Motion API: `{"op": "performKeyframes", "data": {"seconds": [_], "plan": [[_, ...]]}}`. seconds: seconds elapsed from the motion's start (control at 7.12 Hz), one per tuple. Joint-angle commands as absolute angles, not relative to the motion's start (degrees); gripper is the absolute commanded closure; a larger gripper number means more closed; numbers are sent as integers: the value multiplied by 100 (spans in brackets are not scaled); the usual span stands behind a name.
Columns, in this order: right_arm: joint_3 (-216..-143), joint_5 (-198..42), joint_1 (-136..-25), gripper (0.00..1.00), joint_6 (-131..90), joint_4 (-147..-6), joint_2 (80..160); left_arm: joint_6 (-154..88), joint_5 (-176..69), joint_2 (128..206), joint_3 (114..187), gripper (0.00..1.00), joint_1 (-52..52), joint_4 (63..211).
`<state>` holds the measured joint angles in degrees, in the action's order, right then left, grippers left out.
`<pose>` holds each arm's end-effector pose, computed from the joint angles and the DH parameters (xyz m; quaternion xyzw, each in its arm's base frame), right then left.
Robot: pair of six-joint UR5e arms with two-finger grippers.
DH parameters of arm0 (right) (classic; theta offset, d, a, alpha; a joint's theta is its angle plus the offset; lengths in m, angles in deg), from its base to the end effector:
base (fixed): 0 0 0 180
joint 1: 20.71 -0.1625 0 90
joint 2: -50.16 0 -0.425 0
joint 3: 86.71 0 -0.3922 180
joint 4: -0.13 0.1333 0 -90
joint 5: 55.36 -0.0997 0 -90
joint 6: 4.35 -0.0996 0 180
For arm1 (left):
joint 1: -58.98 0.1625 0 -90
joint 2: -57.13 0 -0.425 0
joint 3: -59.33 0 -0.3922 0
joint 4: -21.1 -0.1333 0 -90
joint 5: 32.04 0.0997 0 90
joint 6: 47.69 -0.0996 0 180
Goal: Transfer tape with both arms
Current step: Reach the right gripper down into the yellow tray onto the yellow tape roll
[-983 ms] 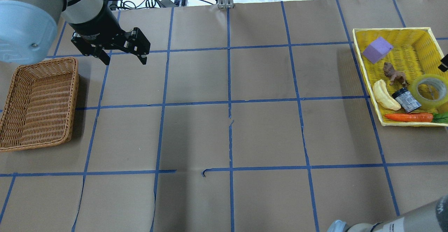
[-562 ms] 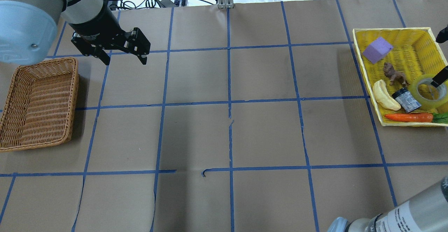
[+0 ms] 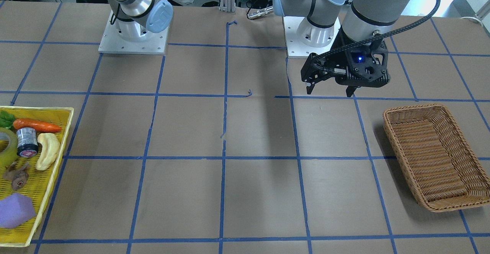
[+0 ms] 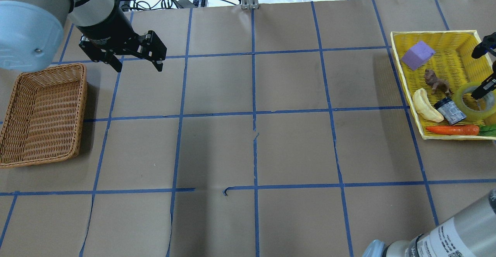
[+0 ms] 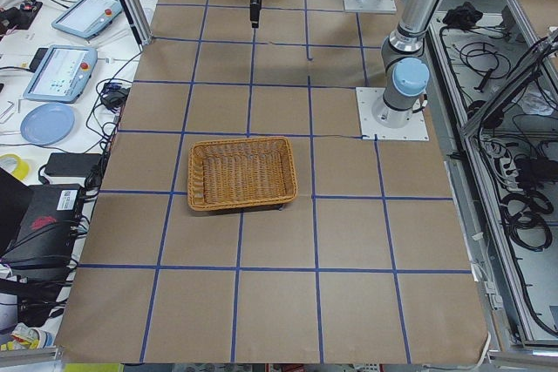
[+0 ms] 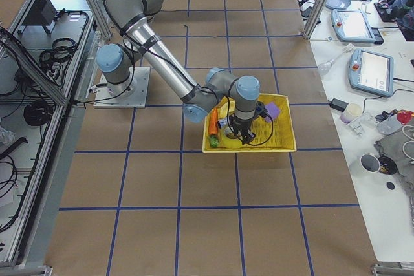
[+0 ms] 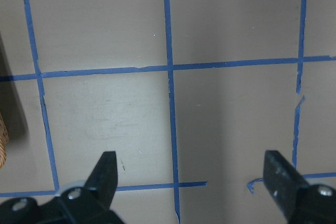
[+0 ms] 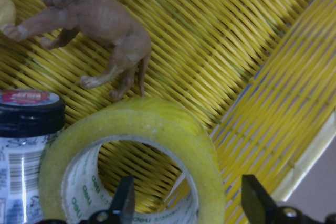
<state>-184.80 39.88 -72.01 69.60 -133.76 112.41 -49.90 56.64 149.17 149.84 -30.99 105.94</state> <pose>-0.2960 -0.5681 0.2247 0.2987 -0.9507 0.0009 0.0836 -0.1353 -0.5111 0.4749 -0.0193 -0.9995 0.0230 0.0111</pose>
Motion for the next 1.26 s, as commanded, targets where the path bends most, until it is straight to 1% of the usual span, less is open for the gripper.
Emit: {"op": "performKeyframes", "data": {"seconds": [0.0, 0.42, 0.56, 0.7, 0.84, 1.12], "plan": [[-18471, 3965, -7195, 100, 7458, -13566, 11195, -5006, 5664, 14924, 14985, 0, -3093, 10582], [-18314, 3948, -7195, 100, 7449, -13444, 11361, -5067, 5682, 14915, 14976, 0, -3101, 10521], [-18200, 3956, -7264, 100, 7449, -13208, 11588, -5050, 5673, 14915, 14968, 0, -3102, 10512], [-18033, 3922, -7361, 100, 7449, -12579, 11999, -5059, 5682, 14915, 14977, 0, -3102, 10521], [-17927, 3799, -7649, 100, 7197, -12208, 12221, -5041, 5673, 14915, 14977, 0, -3102, 10512], [-17882, 3911, -8901, 100, 6076, -12187, 12425, -5041, 5673, 14915, 14977, 0, -3102, 10512]]}}
